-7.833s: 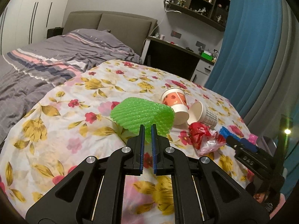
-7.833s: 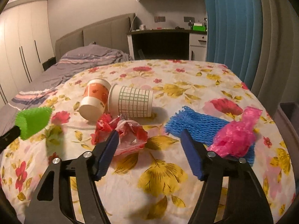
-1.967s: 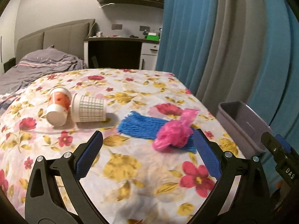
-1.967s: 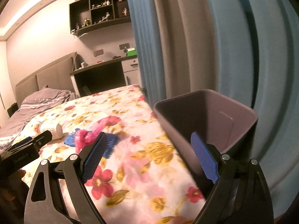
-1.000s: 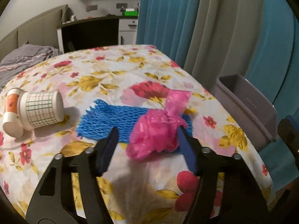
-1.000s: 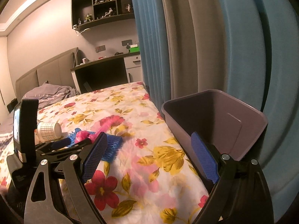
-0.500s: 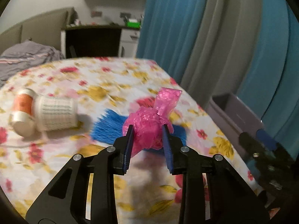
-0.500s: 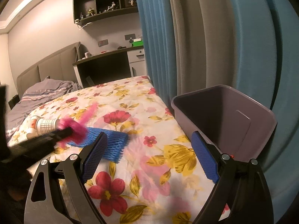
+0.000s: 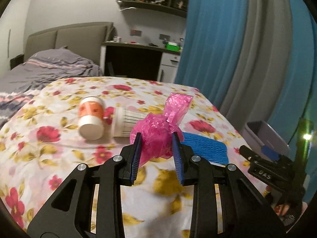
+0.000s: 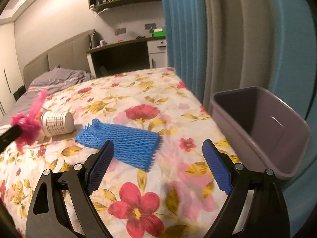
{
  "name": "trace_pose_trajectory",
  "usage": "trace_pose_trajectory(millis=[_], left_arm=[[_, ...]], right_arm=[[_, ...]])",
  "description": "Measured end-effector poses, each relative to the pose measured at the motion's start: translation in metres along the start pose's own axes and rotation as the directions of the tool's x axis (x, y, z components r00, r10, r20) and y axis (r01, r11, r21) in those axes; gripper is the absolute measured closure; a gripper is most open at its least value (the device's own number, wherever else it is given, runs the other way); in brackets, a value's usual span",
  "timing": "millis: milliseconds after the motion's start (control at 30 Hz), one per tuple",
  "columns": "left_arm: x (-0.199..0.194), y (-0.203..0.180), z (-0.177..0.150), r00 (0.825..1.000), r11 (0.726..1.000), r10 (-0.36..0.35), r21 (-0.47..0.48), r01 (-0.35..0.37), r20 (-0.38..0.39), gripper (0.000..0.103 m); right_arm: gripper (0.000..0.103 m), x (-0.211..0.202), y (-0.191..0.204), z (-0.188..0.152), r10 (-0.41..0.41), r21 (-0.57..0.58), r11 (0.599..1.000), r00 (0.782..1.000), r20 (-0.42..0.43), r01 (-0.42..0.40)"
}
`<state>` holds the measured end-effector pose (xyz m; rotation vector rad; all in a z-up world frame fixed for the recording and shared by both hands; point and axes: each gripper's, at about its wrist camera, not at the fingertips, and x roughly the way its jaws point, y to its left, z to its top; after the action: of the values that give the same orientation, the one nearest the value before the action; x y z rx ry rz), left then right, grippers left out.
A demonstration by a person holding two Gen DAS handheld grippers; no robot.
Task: Collect trash
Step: 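Grasp the blue foam net with the right tool and lift it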
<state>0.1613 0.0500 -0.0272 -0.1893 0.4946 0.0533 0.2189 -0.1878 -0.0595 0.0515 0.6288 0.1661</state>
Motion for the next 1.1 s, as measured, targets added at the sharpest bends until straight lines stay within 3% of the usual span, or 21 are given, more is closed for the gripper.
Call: trace_pose_trajectory(millis=[200,600,867,1000,1100], left_arm=[[-0.009,0.025,-0.005,0.999,0.998,0.046,-0.034,-0.046,0.009,0.074],[-0.011,0.039,-0.007,0.999,0.998,0.047,-0.051,-0.046,0.015,0.074],[-0.011,0.039,-0.008,0.999,0.997,0.039,-0.06,-0.038,0.007,0.074],[-0.01,0.038,-0.009,0.999,0.998,0.034,-0.061,-0.034,0.004,0.074],[-0.009,0.036,-0.011,1.0,0.998,0.031,-0.06,-0.031,0.002,0.074]], right_arm=[[0.016,0.029,0.015,0.004,0.004,-0.028,1.0,0.997,-0.076,-0.006],[0.016,0.064,0.032,0.011,-0.007,-0.073,0.997,0.984,-0.179,-0.007],[0.025,0.088,0.027,0.006,0.03,-0.038,0.998,0.952,-0.303,-0.044],[0.028,0.088,0.029,0.006,0.042,-0.039,0.998,0.952,-0.303,-0.057],[0.038,0.088,0.031,0.006,0.053,-0.051,0.996,0.953,-0.3,-0.071]])
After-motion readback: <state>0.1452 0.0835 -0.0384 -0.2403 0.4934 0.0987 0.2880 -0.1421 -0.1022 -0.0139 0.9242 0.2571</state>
